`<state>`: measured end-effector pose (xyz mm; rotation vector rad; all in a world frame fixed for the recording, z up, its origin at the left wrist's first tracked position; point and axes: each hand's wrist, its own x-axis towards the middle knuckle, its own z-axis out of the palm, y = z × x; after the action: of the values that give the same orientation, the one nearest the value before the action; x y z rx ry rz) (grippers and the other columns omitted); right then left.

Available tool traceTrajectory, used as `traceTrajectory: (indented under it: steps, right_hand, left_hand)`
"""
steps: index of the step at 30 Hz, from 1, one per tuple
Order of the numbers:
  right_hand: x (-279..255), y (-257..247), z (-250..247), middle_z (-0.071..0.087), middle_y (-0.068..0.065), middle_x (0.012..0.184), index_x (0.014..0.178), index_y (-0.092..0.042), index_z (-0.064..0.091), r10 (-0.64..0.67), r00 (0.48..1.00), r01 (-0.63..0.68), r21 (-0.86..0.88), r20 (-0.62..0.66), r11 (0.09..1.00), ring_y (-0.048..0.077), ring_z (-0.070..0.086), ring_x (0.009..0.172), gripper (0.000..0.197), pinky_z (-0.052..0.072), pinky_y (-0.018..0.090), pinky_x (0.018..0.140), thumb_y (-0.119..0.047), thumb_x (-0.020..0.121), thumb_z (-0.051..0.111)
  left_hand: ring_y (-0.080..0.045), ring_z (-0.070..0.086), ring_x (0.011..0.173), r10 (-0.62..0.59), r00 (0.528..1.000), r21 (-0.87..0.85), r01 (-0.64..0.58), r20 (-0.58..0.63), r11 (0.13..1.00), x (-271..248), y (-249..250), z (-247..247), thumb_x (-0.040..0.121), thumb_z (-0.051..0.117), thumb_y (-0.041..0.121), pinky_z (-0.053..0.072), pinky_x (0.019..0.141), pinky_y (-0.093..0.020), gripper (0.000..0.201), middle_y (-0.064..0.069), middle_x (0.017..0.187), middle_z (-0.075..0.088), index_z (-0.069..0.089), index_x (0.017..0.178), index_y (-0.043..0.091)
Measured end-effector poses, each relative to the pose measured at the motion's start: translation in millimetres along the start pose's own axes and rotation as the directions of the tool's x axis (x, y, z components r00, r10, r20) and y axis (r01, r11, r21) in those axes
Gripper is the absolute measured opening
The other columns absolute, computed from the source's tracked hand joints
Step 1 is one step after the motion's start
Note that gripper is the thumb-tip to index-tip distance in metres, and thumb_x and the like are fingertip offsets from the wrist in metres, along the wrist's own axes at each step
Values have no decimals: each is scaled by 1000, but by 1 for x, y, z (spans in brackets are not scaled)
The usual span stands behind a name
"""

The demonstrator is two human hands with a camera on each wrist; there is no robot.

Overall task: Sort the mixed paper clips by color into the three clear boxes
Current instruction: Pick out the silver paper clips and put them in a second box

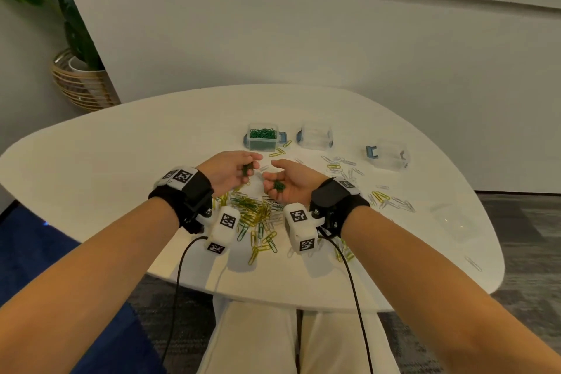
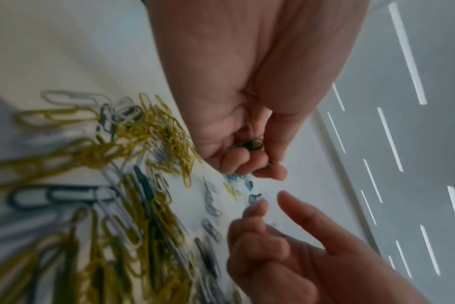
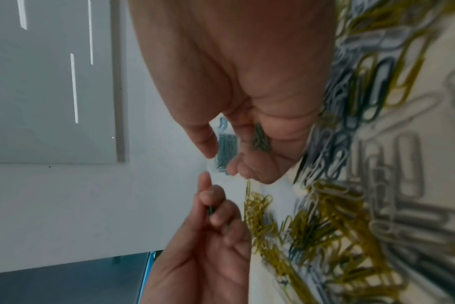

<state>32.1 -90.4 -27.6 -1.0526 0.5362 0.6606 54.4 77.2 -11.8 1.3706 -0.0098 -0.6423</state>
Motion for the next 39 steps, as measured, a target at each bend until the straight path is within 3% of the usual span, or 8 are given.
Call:
traceTrajectory:
  steps: [5, 8, 12, 19, 21, 25, 34, 39]
  right_hand:
    - [4, -6, 1, 31, -1, 61, 77, -11, 54, -233, 966, 164, -433, -110, 886, 8, 27, 44, 23, 24, 17, 36, -24, 97, 52]
    - [-2, -9, -2, 52, -3, 70, 86, -9, 68, -385, 923, 143, -935, 8, 324, 10, 46, 61, 19, 34, 17, 51, -27, 82, 73]
    - [1, -2, 4, 65, -1, 93, 96, -10, 72, -378, 901, 174, -976, 211, -130, 14, 55, 87, 18, 39, 19, 68, -21, 82, 72]
    - [5, -6, 6, 56, 6, 84, 83, -11, 56, -244, 952, 97, -937, 185, -335, 19, 49, 77, 14, 38, 25, 65, -23, 90, 58]
    - [3, -10, 6, 52, 6, 79, 83, -11, 52, -294, 938, 146, -977, 187, -153, 18, 46, 71, 17, 37, 25, 62, -24, 93, 53]
    - [4, -7, 11, 47, 6, 73, 79, -13, 39, -231, 957, 271, -254, 176, 928, 13, 38, 53, 14, 29, 20, 42, -13, 93, 39]
    - [31, -4, 44, 46, 7, 65, 78, -7, 49, -46, 975, -5, 227, 219, 974, 14, 43, 48, 47, 32, 17, 40, -49, 96, 36]
    - [29, -49, 38, 40, 1, 69, 74, -9, 47, -76, 985, 23, 320, 153, 947, 12, 41, 55, 35, 31, 20, 39, -22, 101, 29]
  left_hand:
    - [-17, 44, 61, -91, 991, -199, 70, -101, 978, 0, 9, 4, 92, 34, 7, 38, 56, -24, 15, -4, 71, 44, 45, 83, 12]
    - [-17, 47, 62, -138, 979, -143, 117, -150, 983, -2, 11, -3, 89, 38, 9, 42, 56, -24, 14, -7, 75, 50, 51, 90, 6]
    - [-28, 58, 100, -159, 971, -206, 121, -181, 971, 0, 9, -24, 93, 34, 12, 48, 90, -34, 32, -19, 109, 58, 51, 116, -1]
    - [-32, 56, 110, -158, 966, -306, 90, -206, 948, -10, 13, -38, 92, 32, 8, 51, 89, -34, 39, -22, 122, 52, 48, 125, -5]
    - [-31, 56, 109, -155, 971, -349, 84, -181, 933, -13, 14, -37, 92, 34, 10, 51, 90, -35, 36, -22, 120, 53, 50, 121, -5]
    - [-28, 59, 102, -57, 986, -358, -3, -156, 934, -14, 16, -22, 93, 33, 15, 48, 95, -35, 36, -18, 110, 59, 53, 117, -2]
    - [-19, 65, 87, 266, 937, 93, -251, -226, 964, -9, 27, 27, 84, 43, 19, 49, 74, -24, 28, -10, 95, 71, 68, 88, 8]
    - [-11, 62, 85, 512, 782, 357, -392, -356, 848, -4, 29, -7, 94, 39, 8, 45, 70, -6, 30, -10, 97, 69, 68, 94, 0]
